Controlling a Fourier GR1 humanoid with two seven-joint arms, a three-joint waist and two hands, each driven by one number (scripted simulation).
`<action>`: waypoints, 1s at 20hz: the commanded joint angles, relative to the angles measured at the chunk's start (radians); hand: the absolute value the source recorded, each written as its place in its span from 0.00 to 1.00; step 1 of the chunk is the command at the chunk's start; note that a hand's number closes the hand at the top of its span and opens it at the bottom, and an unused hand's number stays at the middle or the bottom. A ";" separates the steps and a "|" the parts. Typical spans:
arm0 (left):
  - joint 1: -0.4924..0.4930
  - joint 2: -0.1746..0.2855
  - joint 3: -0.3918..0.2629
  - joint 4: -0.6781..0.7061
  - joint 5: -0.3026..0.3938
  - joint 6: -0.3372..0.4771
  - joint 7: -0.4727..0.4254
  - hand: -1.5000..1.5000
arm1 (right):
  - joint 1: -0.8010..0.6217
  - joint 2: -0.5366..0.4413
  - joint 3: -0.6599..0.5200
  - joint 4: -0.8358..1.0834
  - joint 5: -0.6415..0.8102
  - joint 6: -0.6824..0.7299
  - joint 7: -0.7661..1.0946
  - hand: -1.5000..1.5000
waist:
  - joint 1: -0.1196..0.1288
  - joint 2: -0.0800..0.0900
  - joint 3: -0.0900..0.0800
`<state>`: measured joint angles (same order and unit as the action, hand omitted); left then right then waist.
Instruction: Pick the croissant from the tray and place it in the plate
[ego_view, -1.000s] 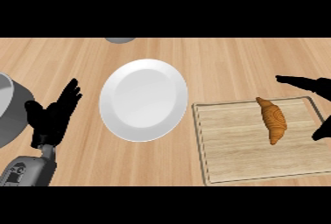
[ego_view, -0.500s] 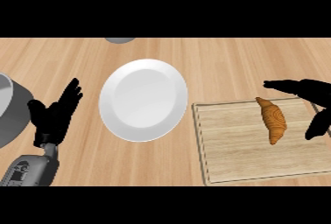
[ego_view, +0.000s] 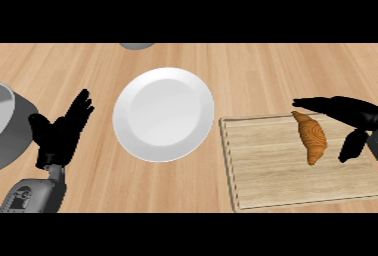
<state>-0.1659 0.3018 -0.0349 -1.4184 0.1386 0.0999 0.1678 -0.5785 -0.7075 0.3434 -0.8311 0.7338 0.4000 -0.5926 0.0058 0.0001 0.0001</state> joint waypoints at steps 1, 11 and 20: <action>-0.020 -0.021 0.013 -0.001 -0.028 0.010 0.038 0.50 | 0.034 0.051 -0.035 -0.056 0.049 0.004 0.059 0.00 | -0.005 -0.001 0.000; -0.030 -0.018 0.063 0.031 -0.024 -0.054 0.011 0.50 | -0.031 0.126 -0.006 0.074 0.215 -0.005 0.008 0.00 | -0.001 0.002 0.000; 0.024 -0.041 0.061 0.024 -0.059 -0.058 -0.042 0.50 | -0.016 0.094 -0.038 0.094 0.250 -0.029 -0.160 1.00 | 0.000 0.001 0.000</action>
<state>-0.1586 0.2706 0.0270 -1.3957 0.0962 0.0461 0.1425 -0.6023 -0.6012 0.3251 -0.7665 0.9713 0.3618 -0.6844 0.0080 -0.0063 -0.0084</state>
